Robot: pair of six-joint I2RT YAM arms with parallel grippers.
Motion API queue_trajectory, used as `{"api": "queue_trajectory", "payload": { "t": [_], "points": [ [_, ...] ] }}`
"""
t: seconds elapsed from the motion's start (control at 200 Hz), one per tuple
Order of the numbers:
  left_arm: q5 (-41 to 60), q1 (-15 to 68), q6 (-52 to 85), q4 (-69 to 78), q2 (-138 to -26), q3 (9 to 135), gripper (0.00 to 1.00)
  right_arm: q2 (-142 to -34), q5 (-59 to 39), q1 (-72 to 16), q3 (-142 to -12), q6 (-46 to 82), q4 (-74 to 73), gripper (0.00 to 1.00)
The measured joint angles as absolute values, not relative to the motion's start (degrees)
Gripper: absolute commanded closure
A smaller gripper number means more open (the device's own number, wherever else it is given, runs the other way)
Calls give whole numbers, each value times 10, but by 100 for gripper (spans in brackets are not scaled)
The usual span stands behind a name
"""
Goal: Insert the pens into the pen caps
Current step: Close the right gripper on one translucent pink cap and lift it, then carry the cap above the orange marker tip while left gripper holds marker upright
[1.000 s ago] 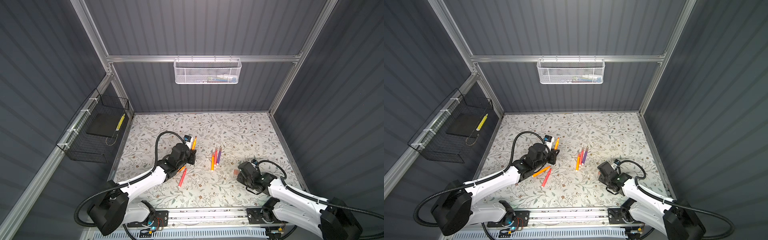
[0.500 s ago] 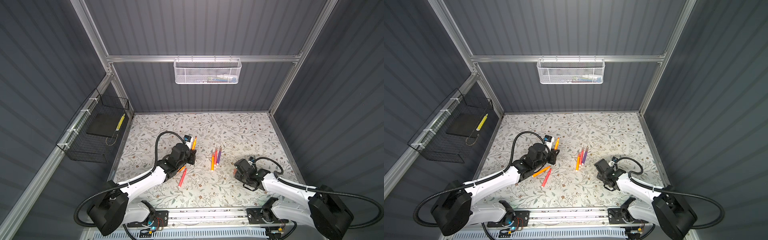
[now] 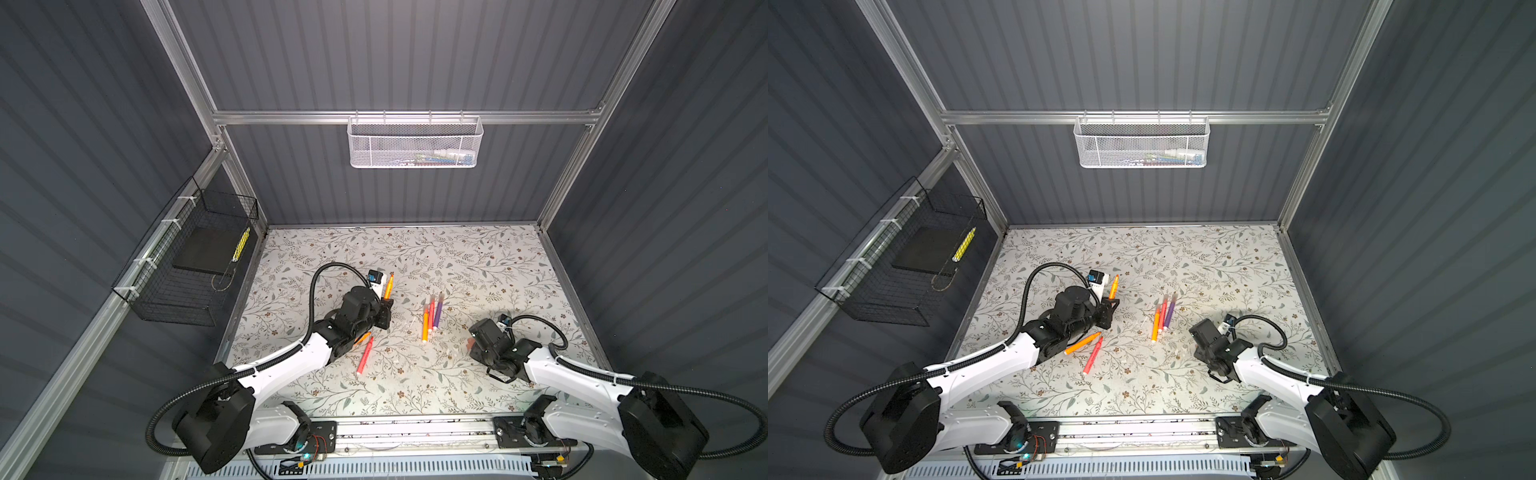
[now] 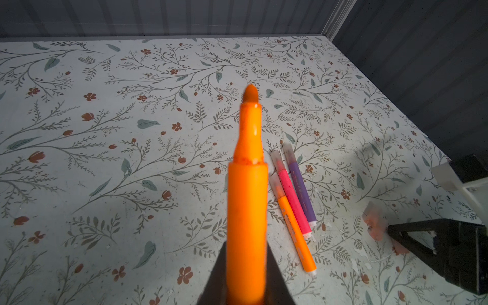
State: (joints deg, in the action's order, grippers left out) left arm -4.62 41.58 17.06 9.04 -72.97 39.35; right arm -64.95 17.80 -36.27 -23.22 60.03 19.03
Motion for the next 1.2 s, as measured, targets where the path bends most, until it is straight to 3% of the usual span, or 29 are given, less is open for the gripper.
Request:
{"api": "queue_trajectory", "payload": {
  "t": [0.345,0.6,0.9,1.2],
  "points": [
    [25,416,227,67,-713,397,100,-468,182,-363,-230,604,255,94],
    [103,450,348,104,-707,382,100,-325,154,-363,-263,552,184,99],
    [22,645,396,131,-742,368,100,-316,109,-363,-277,528,87,100],
    [25,690,422,228,-818,364,100,-329,61,-363,-223,531,-18,100]
  ]
}}
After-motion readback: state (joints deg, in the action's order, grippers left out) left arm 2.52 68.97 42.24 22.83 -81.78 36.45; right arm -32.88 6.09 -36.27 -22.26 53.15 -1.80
